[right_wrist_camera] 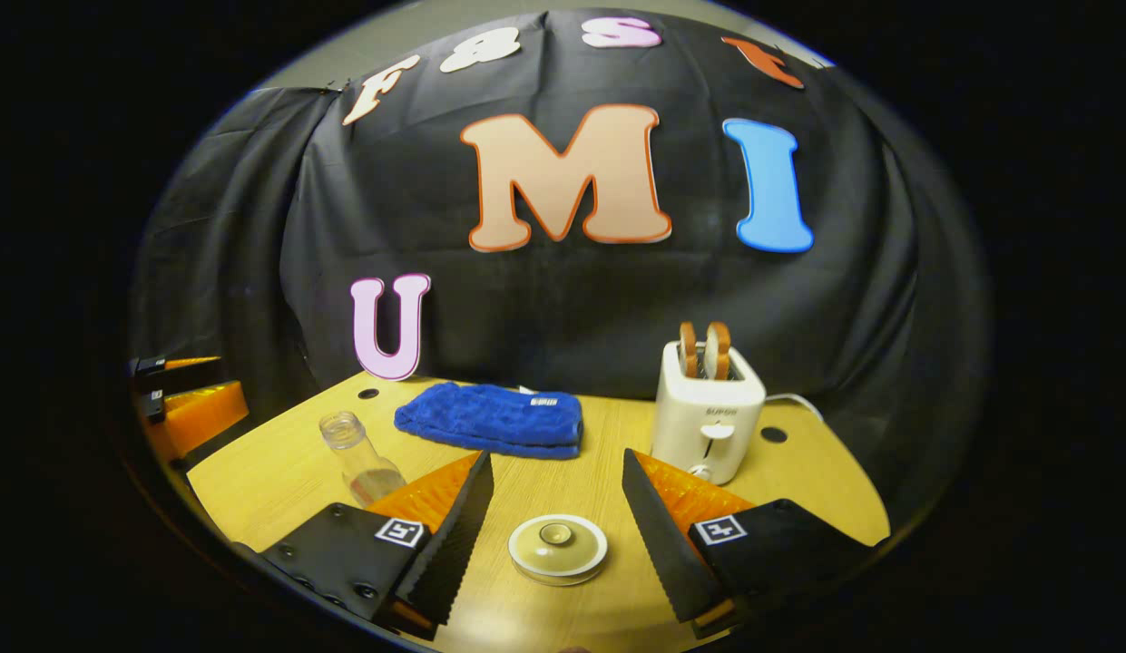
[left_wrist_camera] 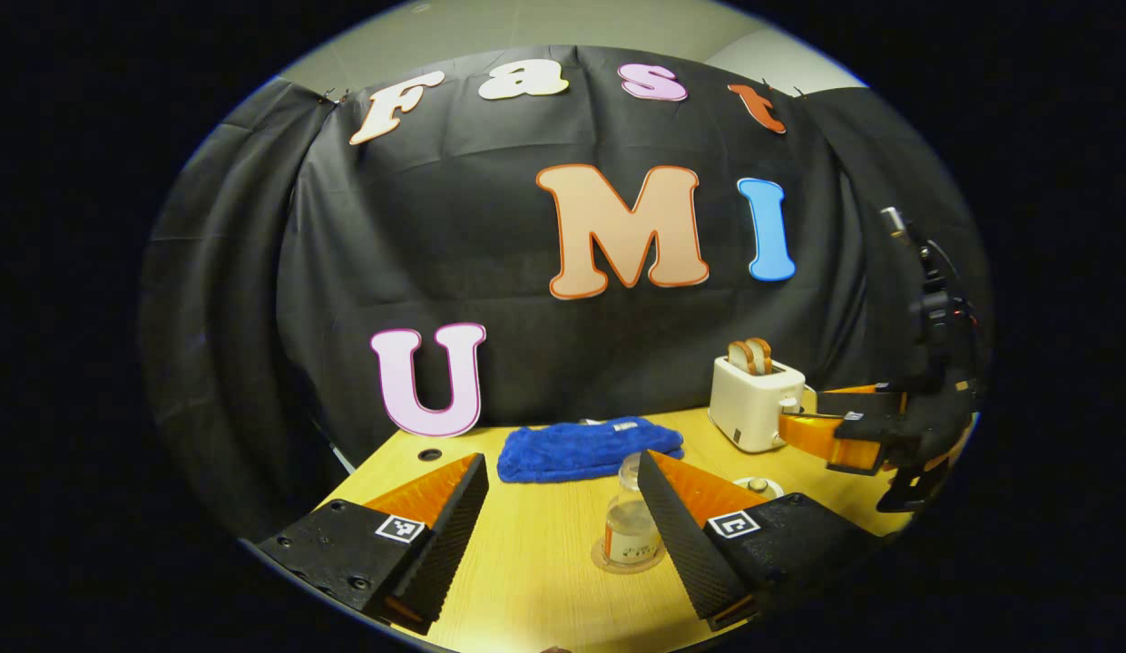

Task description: Open the teacup lid with one hand, grasp the water bottle and pour water into the teacup with the other hand; after pouring, place the water bottle on the coaster and then close the teacup lid.

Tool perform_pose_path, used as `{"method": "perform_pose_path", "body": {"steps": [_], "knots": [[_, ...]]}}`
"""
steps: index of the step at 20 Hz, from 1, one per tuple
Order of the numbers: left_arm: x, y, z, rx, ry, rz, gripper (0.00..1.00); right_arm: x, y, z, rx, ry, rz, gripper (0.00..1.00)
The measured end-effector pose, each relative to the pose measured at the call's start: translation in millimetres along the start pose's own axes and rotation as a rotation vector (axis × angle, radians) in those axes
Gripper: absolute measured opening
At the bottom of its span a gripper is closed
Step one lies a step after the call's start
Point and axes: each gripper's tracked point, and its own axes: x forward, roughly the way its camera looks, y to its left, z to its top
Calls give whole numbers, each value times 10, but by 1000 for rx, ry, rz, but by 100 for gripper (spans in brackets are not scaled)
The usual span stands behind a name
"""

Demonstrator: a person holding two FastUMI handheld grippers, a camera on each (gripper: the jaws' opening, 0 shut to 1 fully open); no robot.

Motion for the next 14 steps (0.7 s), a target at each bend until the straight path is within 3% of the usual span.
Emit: {"method": "perform_pose_path", "body": {"steps": [1,5,6,7,9,10,14], "knots": [[36,5,98,-5,-21,3,96,-126,-25,144,-6,-35,-14,89],[95,-69,334,-12,-93,11,99,-563,-150,449,12,-131,-85,94],[96,-88,366,-14,-103,15,96,-658,-166,491,22,-150,-98,89],[79,-132,419,-23,-117,12,99,-717,-160,521,33,-164,-102,89],[71,-202,444,-32,-127,4,96,-765,-108,551,46,-180,-85,94],[59,-244,436,-35,-124,-5,96,-769,-101,566,43,-181,-80,89],[56,-226,489,-34,-127,-6,96,-711,-111,593,39,-173,-76,92]]}}
